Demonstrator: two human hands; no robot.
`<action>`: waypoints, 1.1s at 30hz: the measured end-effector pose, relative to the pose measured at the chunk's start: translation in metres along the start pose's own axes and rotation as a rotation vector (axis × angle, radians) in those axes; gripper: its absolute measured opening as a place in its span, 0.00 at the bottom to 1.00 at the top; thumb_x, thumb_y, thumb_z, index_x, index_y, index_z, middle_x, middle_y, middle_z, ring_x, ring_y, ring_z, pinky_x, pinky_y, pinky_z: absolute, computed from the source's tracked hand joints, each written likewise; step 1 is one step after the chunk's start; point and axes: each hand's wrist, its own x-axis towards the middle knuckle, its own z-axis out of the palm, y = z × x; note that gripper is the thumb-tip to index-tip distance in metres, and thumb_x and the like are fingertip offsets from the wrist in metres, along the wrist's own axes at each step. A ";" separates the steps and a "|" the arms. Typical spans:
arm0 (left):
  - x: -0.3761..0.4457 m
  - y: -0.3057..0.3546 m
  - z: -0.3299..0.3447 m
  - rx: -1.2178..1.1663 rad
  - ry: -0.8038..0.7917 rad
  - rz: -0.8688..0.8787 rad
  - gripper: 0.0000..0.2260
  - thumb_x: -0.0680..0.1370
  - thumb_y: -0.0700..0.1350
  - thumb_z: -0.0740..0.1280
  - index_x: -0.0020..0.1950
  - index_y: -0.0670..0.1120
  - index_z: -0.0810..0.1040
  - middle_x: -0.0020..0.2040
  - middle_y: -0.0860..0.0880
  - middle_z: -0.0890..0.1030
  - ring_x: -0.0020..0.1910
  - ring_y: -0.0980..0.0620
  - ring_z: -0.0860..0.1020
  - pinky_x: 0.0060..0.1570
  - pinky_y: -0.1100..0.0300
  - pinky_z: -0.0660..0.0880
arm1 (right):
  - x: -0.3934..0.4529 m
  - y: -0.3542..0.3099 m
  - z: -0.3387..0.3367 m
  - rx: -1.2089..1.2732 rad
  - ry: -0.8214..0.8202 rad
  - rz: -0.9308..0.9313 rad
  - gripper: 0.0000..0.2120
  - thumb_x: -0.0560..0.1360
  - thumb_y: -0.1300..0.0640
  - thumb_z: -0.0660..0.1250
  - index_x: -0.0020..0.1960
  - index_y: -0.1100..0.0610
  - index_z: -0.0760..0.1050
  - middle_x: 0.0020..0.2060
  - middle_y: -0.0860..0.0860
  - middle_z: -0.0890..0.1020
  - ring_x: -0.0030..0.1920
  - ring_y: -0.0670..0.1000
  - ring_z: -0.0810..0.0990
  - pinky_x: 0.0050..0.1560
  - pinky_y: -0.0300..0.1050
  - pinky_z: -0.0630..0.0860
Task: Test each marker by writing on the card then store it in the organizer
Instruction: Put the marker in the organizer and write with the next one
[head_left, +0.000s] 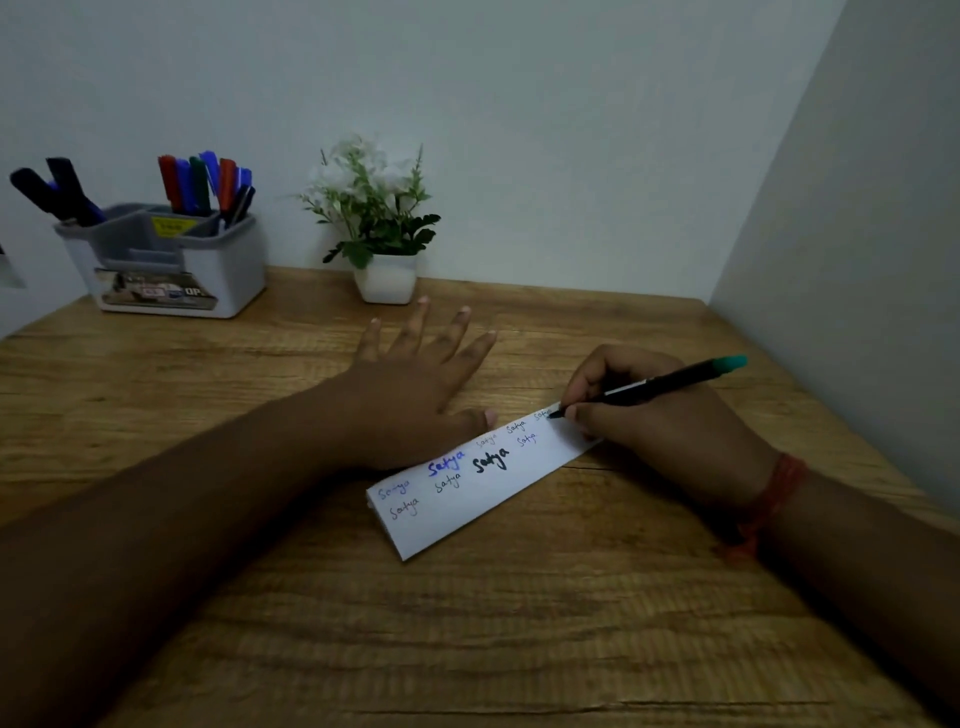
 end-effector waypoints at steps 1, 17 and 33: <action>0.000 0.000 0.000 -0.002 -0.009 -0.001 0.35 0.77 0.70 0.47 0.78 0.61 0.33 0.77 0.55 0.28 0.74 0.47 0.25 0.73 0.36 0.33 | 0.000 0.000 0.000 -0.009 -0.002 0.000 0.05 0.73 0.62 0.73 0.41 0.53 0.82 0.41 0.45 0.86 0.43 0.41 0.82 0.41 0.35 0.77; -0.005 0.007 -0.006 0.019 -0.053 0.001 0.40 0.71 0.75 0.41 0.77 0.61 0.32 0.77 0.54 0.28 0.74 0.48 0.24 0.72 0.36 0.31 | -0.002 0.001 0.000 -0.011 0.003 -0.024 0.05 0.72 0.61 0.73 0.40 0.53 0.82 0.41 0.46 0.85 0.42 0.41 0.82 0.39 0.35 0.76; -0.004 0.006 -0.006 0.055 -0.058 -0.001 0.39 0.71 0.75 0.40 0.77 0.61 0.30 0.76 0.54 0.26 0.73 0.47 0.23 0.72 0.34 0.32 | -0.002 -0.002 0.002 -0.082 -0.009 -0.003 0.05 0.72 0.60 0.74 0.39 0.52 0.82 0.42 0.41 0.86 0.48 0.39 0.82 0.40 0.35 0.77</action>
